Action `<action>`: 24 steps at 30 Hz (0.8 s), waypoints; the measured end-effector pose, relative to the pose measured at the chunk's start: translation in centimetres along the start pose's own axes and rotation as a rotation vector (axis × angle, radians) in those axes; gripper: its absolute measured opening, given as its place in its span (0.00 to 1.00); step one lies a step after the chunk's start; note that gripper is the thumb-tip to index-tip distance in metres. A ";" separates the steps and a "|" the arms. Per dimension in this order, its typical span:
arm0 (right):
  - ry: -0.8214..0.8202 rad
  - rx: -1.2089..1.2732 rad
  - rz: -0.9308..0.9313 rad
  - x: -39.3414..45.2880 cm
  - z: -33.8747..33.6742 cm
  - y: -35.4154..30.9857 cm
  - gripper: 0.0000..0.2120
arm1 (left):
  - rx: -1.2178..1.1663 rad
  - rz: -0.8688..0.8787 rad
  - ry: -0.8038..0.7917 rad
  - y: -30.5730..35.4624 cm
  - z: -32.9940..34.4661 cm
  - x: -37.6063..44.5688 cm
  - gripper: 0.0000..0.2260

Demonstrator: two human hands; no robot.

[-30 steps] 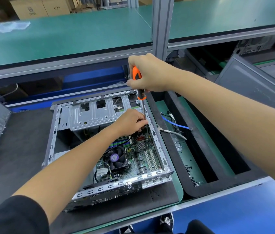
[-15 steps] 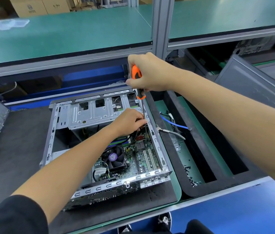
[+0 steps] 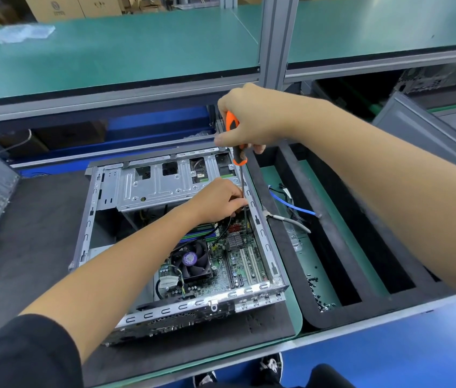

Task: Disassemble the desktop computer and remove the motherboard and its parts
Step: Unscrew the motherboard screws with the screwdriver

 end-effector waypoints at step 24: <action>-0.292 -0.138 -0.003 0.2 -0.9 -1.3 0.16 | -0.441 -0.016 0.314 1.7 -2.0 0.0 0.06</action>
Point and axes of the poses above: each hand's wrist, its own x-axis towards the middle knuckle, its own z-axis out of the palm, y = z × x, the point moved 7 cm from there along x, towards the middle knuckle, and after that the axes turned 11 degrees about -x, right-handed, at the moved point
